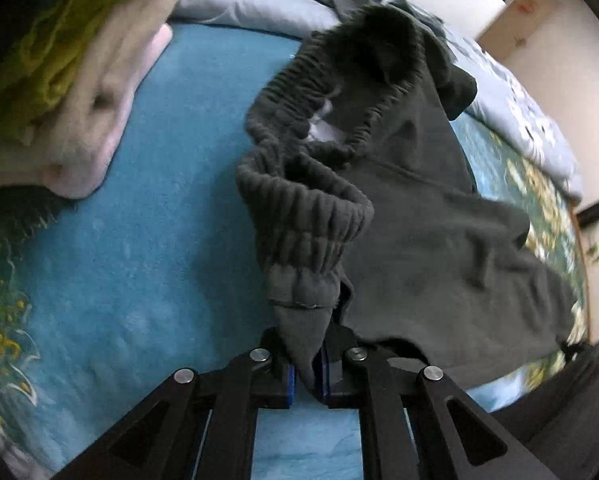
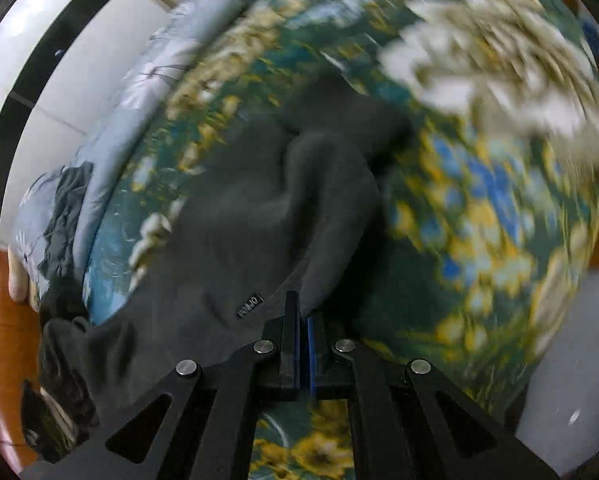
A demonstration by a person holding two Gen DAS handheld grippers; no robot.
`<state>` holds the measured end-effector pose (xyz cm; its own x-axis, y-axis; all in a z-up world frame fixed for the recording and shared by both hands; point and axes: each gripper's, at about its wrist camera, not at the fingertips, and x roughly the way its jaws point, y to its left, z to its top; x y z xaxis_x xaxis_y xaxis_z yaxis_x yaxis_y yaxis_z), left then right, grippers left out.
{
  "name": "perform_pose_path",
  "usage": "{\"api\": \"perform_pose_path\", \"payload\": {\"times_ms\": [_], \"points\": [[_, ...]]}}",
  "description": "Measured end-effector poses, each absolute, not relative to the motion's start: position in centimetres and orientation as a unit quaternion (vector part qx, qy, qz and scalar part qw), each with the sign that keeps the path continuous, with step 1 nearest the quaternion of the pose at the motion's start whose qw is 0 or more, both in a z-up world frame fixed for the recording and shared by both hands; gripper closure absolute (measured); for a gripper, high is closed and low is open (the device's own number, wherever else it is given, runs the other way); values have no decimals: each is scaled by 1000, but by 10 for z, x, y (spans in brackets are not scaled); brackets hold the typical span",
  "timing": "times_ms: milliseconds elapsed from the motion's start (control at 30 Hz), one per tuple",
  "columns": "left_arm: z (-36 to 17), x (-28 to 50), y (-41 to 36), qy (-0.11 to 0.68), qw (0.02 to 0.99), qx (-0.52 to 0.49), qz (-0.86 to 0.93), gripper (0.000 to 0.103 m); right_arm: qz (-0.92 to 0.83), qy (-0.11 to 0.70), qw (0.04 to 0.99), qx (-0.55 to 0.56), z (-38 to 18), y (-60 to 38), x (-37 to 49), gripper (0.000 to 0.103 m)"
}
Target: Fold clothes
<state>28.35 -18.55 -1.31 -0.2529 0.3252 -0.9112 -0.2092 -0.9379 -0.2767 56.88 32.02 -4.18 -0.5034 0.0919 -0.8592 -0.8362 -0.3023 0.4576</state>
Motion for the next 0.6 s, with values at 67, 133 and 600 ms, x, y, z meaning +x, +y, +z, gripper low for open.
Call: {"api": "perform_pose_path", "payload": {"times_ms": [67, 133, 600], "points": [[-7, 285, -179, -27, 177, -585, 791, 90, 713, 495, 326, -375, -41, 320, 572, 100], [-1, 286, -172, -4, 183, -582, 792, 87, 718, 480, 327, -384, -30, 318, 568, 100], [49, 225, -152, 44, 182, -502, 845, 37, 780, 337, 317, -422, 64, 290, 481, 84]]}}
